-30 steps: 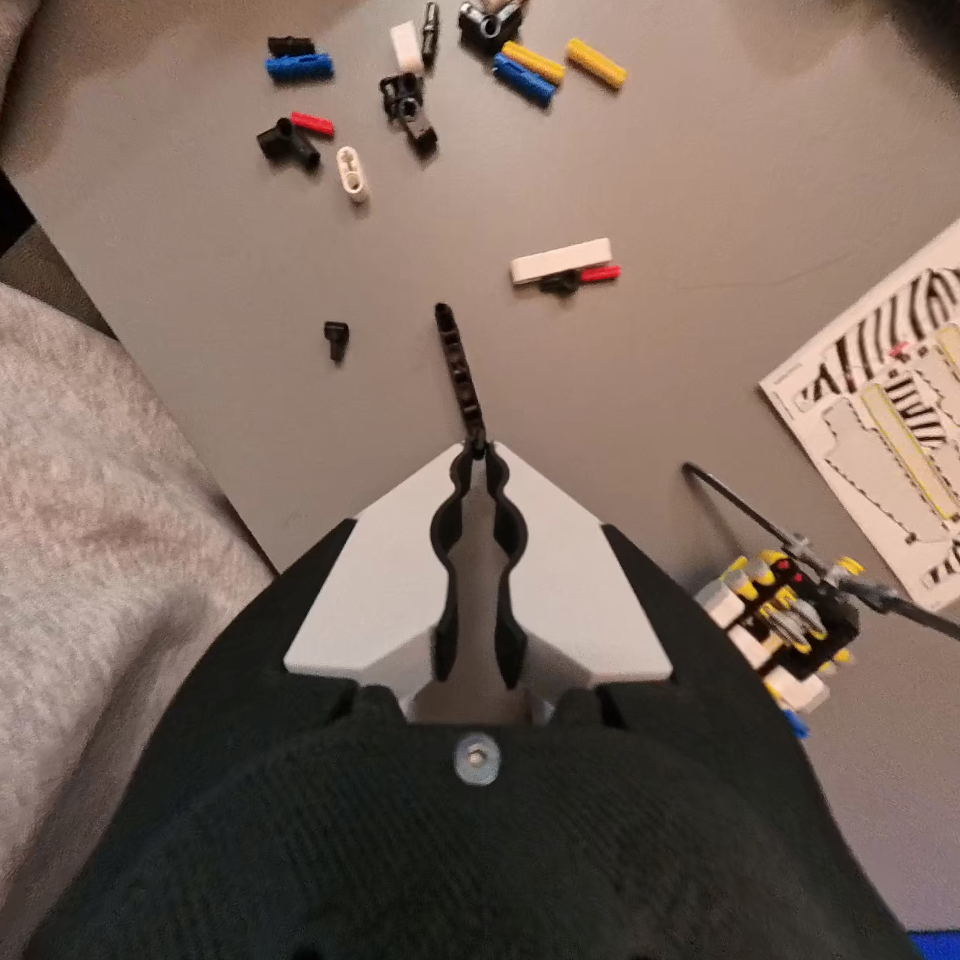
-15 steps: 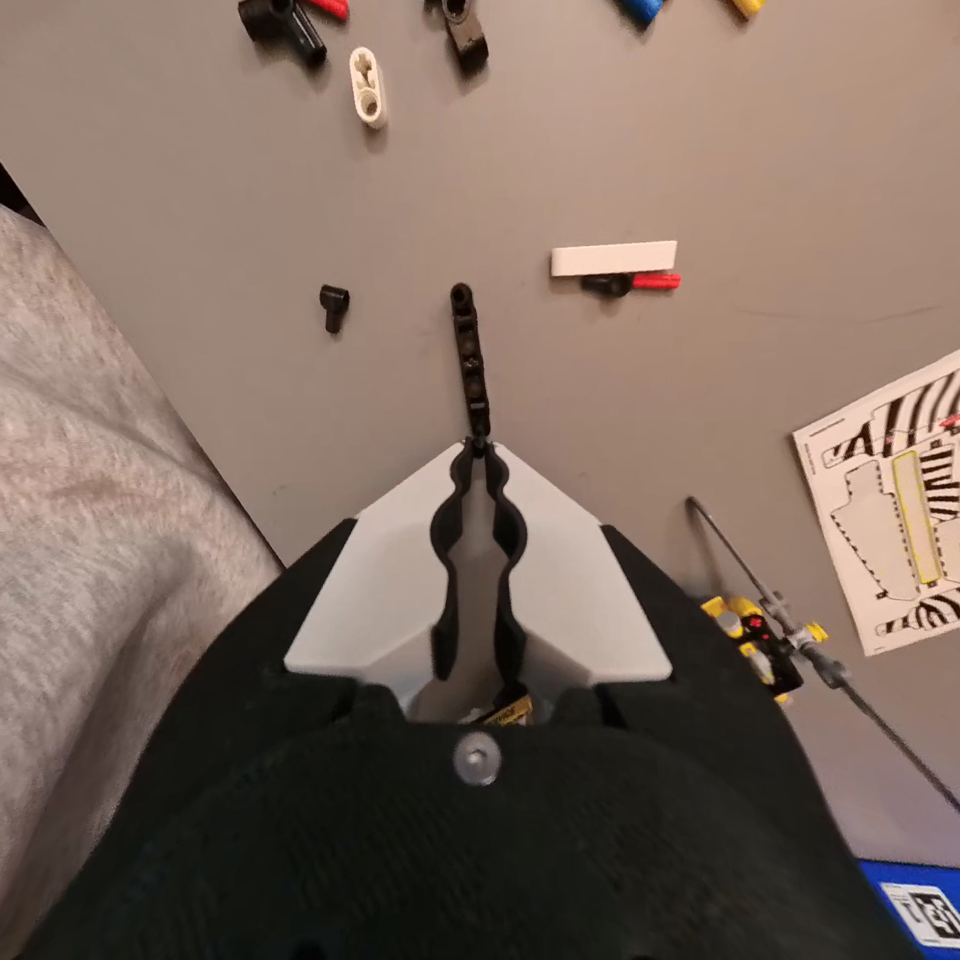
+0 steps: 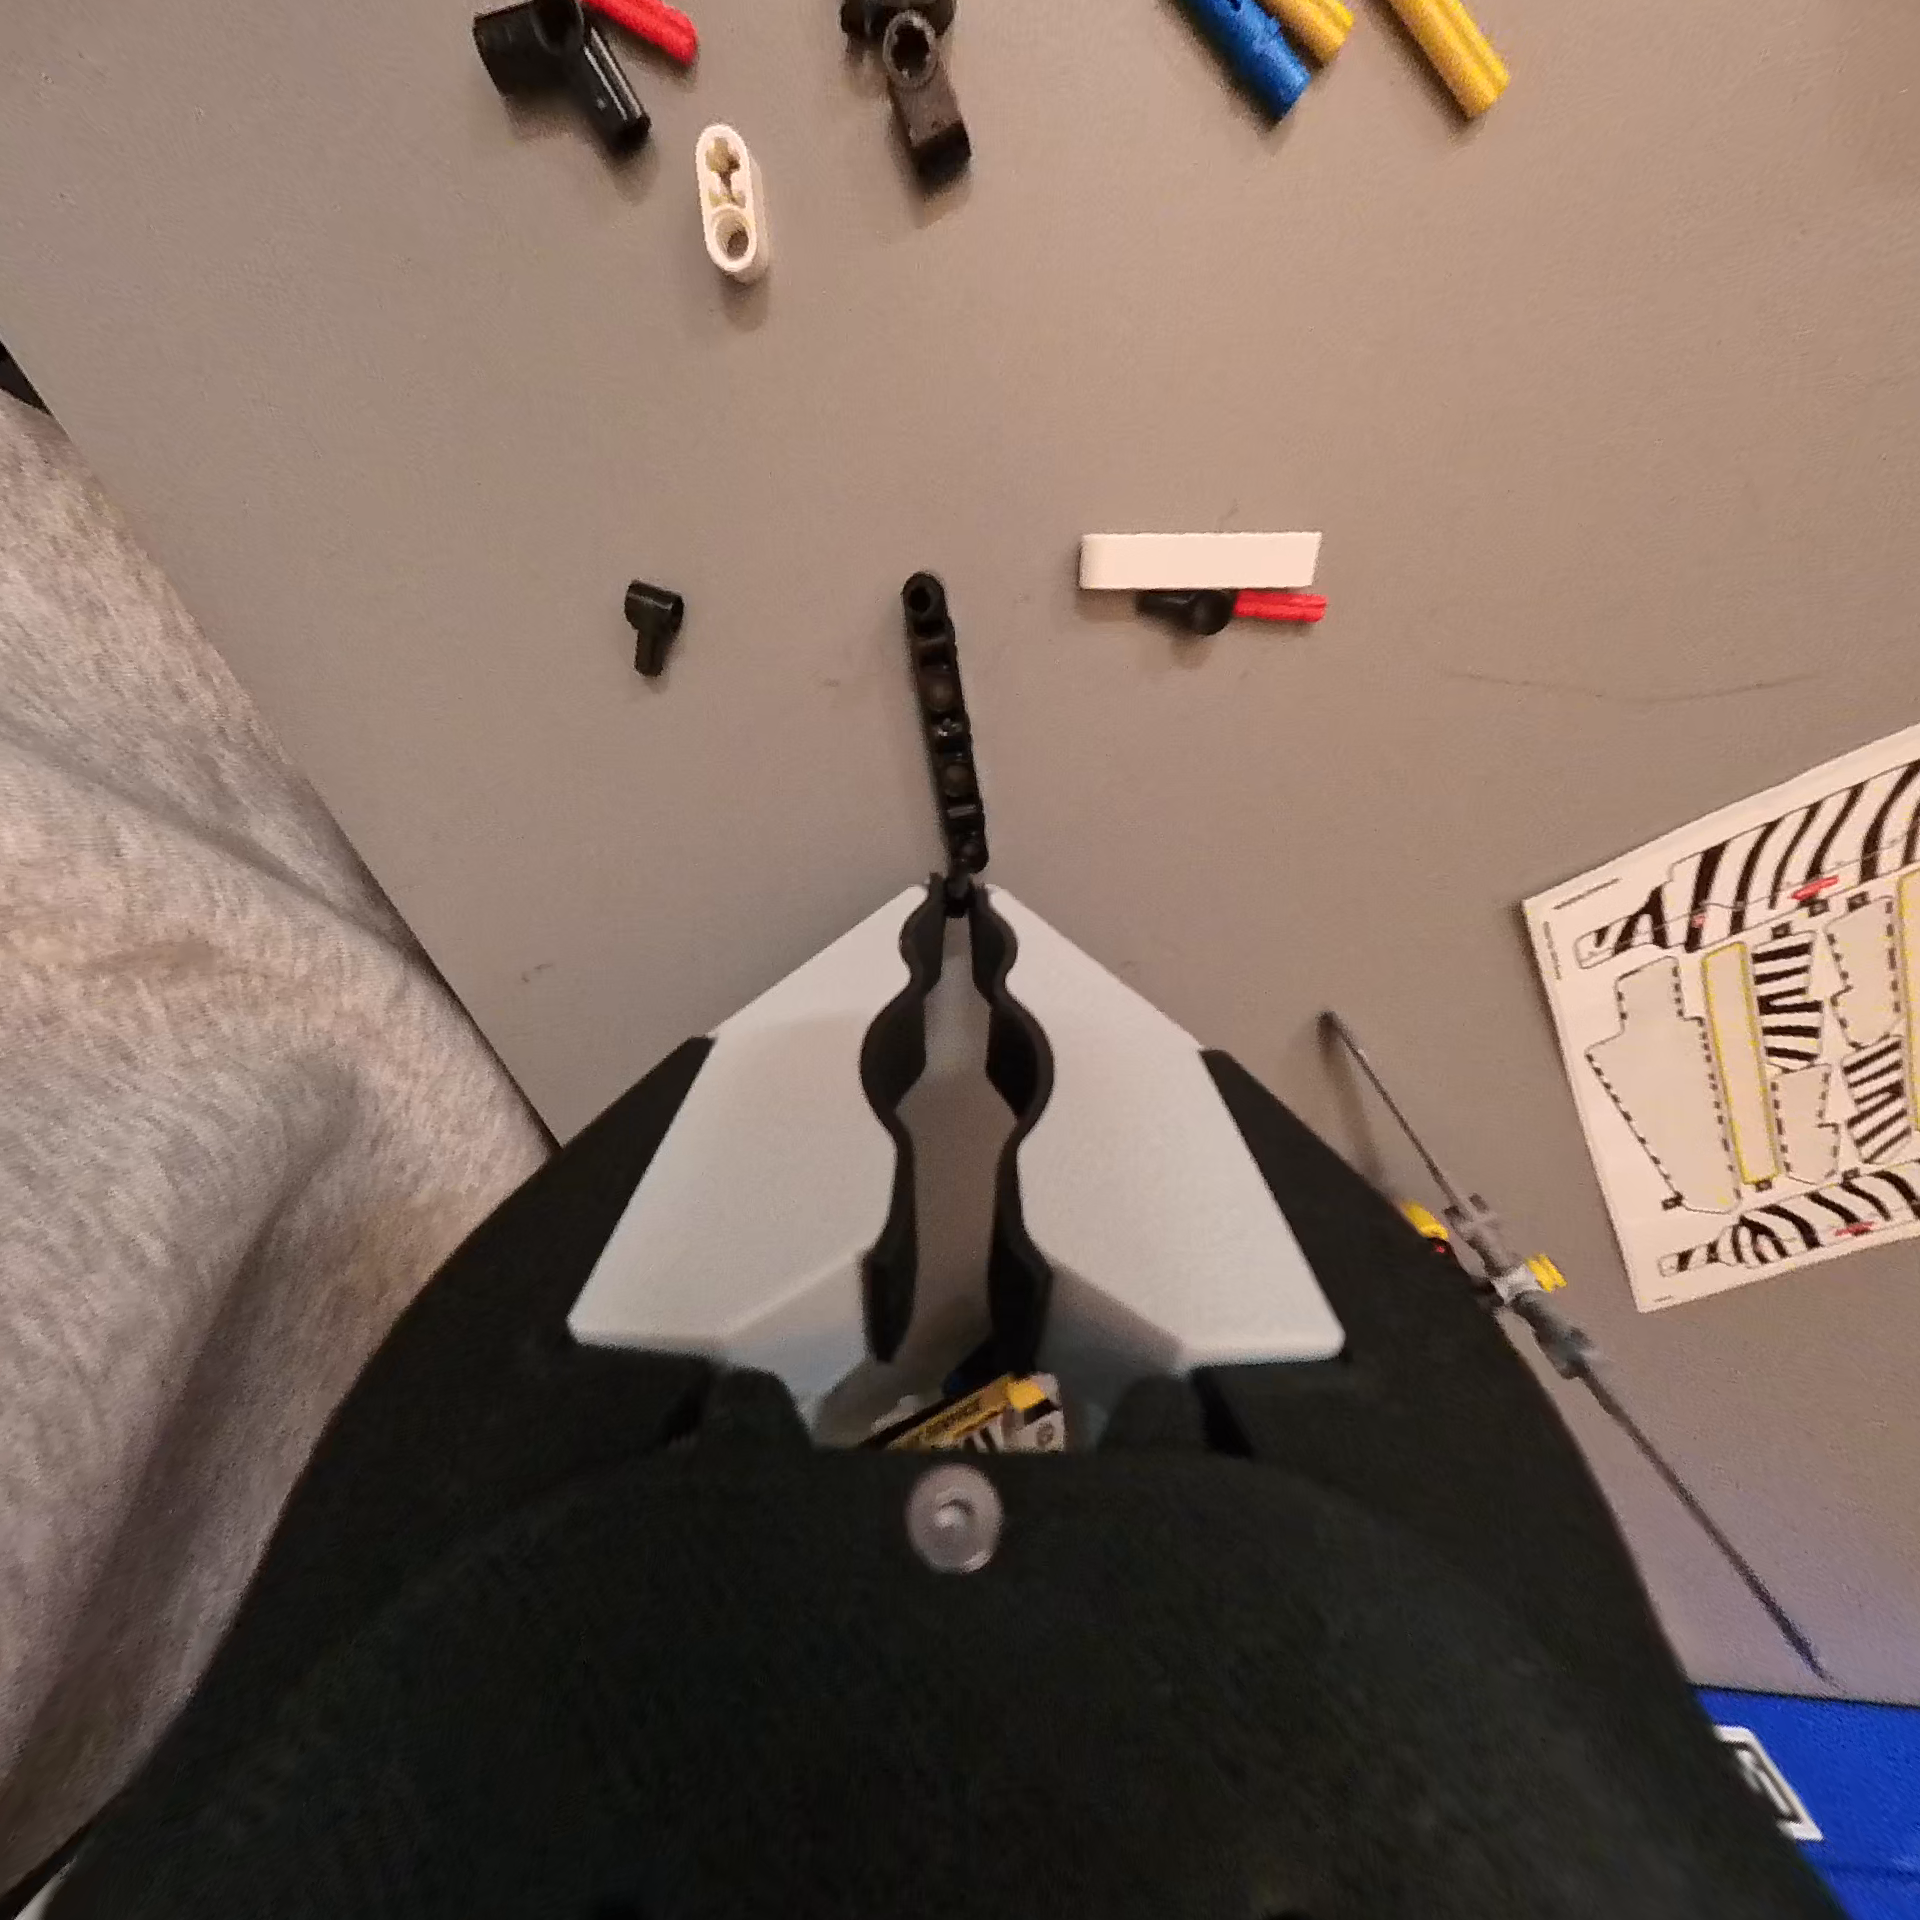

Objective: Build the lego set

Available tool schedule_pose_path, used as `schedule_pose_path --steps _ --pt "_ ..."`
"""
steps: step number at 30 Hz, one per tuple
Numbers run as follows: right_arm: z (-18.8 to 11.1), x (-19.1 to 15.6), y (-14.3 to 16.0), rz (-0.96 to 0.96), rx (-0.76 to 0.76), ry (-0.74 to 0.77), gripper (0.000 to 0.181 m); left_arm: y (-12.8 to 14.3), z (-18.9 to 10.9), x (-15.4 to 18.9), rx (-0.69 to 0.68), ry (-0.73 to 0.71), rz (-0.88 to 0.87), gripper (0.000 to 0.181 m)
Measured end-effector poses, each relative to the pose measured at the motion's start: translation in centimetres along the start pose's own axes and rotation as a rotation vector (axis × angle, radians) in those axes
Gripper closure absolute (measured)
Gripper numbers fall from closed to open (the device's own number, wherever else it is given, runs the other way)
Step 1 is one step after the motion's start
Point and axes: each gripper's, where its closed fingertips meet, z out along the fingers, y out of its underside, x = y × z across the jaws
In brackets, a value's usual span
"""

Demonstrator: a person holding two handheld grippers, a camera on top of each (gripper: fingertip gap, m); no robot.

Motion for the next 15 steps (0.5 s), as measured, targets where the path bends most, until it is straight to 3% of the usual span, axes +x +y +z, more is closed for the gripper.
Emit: schedule_pose_path --steps 15 --pt "0.4 0.13 -0.13 -0.012 -0.008 0.001 0.179 0.06 -0.07 0.1 0.0 0.003 -0.003 0.181"
